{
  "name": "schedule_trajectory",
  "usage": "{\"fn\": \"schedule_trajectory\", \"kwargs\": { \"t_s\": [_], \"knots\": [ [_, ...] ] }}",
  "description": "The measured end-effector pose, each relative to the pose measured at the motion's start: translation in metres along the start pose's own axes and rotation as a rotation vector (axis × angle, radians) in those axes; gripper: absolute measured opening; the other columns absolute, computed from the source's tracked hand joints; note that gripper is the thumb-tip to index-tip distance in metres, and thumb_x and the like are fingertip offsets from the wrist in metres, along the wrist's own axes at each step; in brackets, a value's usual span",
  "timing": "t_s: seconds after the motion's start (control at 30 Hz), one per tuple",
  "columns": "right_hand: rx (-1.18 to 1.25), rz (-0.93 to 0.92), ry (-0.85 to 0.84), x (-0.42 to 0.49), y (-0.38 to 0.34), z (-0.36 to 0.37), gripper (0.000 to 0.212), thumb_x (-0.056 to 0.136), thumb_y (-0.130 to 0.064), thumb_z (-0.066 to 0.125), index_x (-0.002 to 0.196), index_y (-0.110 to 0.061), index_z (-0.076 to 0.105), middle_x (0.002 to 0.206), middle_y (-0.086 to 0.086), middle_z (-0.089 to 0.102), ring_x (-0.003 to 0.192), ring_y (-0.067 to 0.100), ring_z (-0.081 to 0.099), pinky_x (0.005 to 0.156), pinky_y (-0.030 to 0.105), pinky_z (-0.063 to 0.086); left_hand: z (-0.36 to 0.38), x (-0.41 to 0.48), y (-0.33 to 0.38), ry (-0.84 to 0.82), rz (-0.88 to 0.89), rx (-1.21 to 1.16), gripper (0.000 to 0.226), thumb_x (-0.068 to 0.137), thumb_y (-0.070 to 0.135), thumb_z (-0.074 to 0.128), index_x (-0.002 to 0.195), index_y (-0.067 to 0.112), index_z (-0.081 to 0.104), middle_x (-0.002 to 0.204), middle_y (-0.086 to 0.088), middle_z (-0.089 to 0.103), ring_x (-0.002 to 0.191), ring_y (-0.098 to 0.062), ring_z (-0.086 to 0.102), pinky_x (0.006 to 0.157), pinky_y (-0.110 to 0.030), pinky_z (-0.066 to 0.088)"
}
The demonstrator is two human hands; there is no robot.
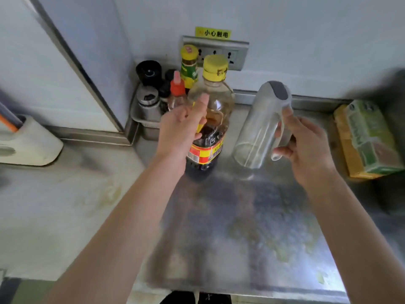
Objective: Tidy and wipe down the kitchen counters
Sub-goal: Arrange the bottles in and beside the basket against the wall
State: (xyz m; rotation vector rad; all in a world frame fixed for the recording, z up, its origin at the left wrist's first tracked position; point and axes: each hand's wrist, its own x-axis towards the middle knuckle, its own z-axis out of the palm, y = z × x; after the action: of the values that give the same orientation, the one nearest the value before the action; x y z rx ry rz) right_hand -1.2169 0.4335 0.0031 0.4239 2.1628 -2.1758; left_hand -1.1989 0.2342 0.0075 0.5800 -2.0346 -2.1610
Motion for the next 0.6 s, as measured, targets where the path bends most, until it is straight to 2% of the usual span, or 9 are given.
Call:
{"fn": "schedule_trajectory", "kwargs": {
  "t_s": [0.2, 0.3, 0.4, 0.5, 0.6],
  "knots": [
    [0.015, -0.047, 0.004, 0.055, 0.005, -0.002, 0.031, 0.086, -0.040, 0.062, 0.079, -0.009, 0.062, 0.068, 0.002, 0.055, 0.057, 0.013, 0.051, 0.045, 0.024, 0.047, 0.039, 0.045, -0.007, 0.037, 0.028, 0.033, 0.030, 0.084, 0.048, 0.057, 0.071, 0.021, 0.061, 0.073, 0.006, 0.061, 0.074, -0.010, 0.059, 0.071, -0.026, 0.048],
    [-0.011, -0.074, 0.013, 0.077, 0.007, -0.001, 0.033, 0.085, -0.041, 0.064, 0.071, -0.010, 0.061, 0.063, 0.002, 0.055, 0.051, 0.014, 0.047, 0.046, 0.027, 0.044, 0.051, 0.061, -0.013, 0.031, 0.041, -0.010, 0.033, 0.085, 0.049, 0.056, 0.068, 0.020, 0.058, 0.067, 0.006, 0.057, 0.067, -0.011, 0.053, 0.067, -0.025, 0.043],
    [-0.033, -0.094, 0.021, 0.092, 0.002, 0.000, 0.035, 0.084, -0.041, 0.065, 0.071, -0.008, 0.061, 0.062, 0.002, 0.056, 0.045, 0.014, 0.045, 0.045, 0.027, 0.041, 0.064, 0.073, -0.014, 0.030, 0.061, -0.016, 0.034, 0.084, 0.049, 0.057, 0.065, 0.021, 0.059, 0.064, 0.007, 0.057, 0.064, -0.009, 0.053, 0.064, -0.023, 0.042],
    [-0.056, -0.124, 0.071, 0.106, -0.007, -0.003, 0.034, 0.085, -0.037, 0.064, 0.071, -0.007, 0.062, 0.063, 0.006, 0.053, 0.049, 0.016, 0.043, 0.043, 0.027, 0.038, 0.075, 0.082, -0.013, 0.033, 0.078, -0.028, 0.033, 0.084, 0.048, 0.057, 0.067, 0.019, 0.059, 0.066, 0.007, 0.058, 0.067, -0.008, 0.055, 0.063, -0.022, 0.045],
    [-0.046, -0.154, 0.111, 0.115, -0.008, -0.006, 0.032, 0.086, -0.035, 0.064, 0.067, -0.010, 0.062, 0.060, 0.003, 0.054, 0.050, 0.014, 0.043, 0.043, 0.025, 0.038, 0.085, 0.092, -0.012, 0.035, 0.089, -0.047, 0.032, 0.085, 0.046, 0.057, 0.071, 0.018, 0.058, 0.069, 0.007, 0.059, 0.070, -0.006, 0.057, 0.062, -0.021, 0.046]
  ]
}}
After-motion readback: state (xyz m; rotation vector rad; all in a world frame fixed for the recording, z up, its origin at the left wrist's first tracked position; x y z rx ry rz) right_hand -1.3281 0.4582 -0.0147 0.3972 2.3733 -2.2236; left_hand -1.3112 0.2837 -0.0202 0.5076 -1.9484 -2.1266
